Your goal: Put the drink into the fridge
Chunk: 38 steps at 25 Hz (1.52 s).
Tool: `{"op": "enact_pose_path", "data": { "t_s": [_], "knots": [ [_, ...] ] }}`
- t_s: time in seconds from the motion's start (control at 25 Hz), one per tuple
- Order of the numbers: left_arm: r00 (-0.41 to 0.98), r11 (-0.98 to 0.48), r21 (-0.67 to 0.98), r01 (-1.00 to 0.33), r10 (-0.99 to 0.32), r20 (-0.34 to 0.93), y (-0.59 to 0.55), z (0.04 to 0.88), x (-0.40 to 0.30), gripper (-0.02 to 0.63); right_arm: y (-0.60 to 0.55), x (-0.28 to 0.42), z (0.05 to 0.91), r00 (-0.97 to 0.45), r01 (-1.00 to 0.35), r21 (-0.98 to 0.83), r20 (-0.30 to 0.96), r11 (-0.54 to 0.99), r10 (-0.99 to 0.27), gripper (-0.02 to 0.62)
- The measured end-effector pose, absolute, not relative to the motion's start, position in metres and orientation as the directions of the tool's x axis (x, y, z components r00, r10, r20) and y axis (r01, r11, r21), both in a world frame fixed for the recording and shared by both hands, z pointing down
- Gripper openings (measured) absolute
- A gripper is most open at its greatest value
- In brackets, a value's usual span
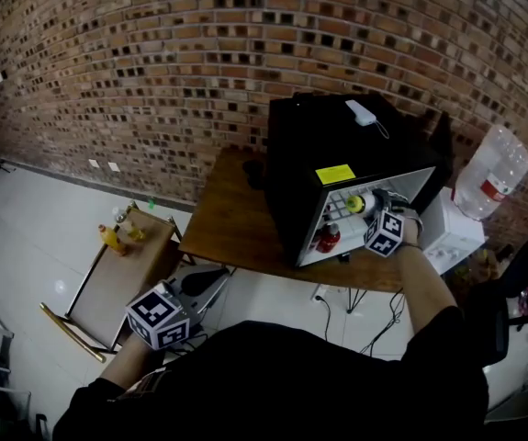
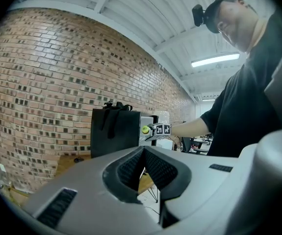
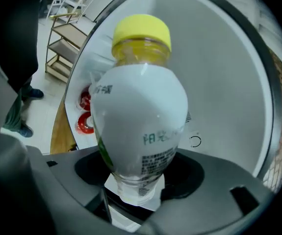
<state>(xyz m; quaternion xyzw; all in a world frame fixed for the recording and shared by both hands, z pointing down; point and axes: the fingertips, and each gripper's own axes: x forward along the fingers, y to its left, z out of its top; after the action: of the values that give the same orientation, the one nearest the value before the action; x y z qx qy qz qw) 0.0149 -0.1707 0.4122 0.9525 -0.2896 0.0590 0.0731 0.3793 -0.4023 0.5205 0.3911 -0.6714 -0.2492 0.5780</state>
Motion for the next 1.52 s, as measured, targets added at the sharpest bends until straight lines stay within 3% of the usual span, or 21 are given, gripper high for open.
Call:
{"op": "enact_pose_path", "data": {
  "t_s": [0.48, 0.56, 0.64, 1.52],
  "knots": [
    [0.817, -0.812, 0.111, -0.573, -0.554, 0.159, -0.170, 0.416, 0.009, -0.005, -0.422, 0.391, 0.557, 0.155, 0.059, 0.765, 0.628, 0.642, -0.763, 0.326],
    [0.818, -0.813, 0.113, -0.571, -0.553, 0.159, -0.168, 0.416, 0.009, -0.005, -0.428, 0.386, 0.542, 0.138, 0.054, 0.794, 0.594, 0.605, -0.792, 0.308],
    [0.819, -0.813, 0.113, -0.571, -0.553, 0.156, -0.167, 0.415, 0.008, -0.005, -0.435, 0.379, 0.527, 0.131, 0.063, 0.809, 0.574, 0.585, -0.808, 0.247],
    [0.862, -0.858, 0.114, -0.501, -0.482, 0.158, -0.155, 0.417, 0.030, -0.005, -0.376, 0.434, 0.575, 0.187, -0.125, 0.772, 0.635, 0.623, -0.749, 0.247]
  ]
}}
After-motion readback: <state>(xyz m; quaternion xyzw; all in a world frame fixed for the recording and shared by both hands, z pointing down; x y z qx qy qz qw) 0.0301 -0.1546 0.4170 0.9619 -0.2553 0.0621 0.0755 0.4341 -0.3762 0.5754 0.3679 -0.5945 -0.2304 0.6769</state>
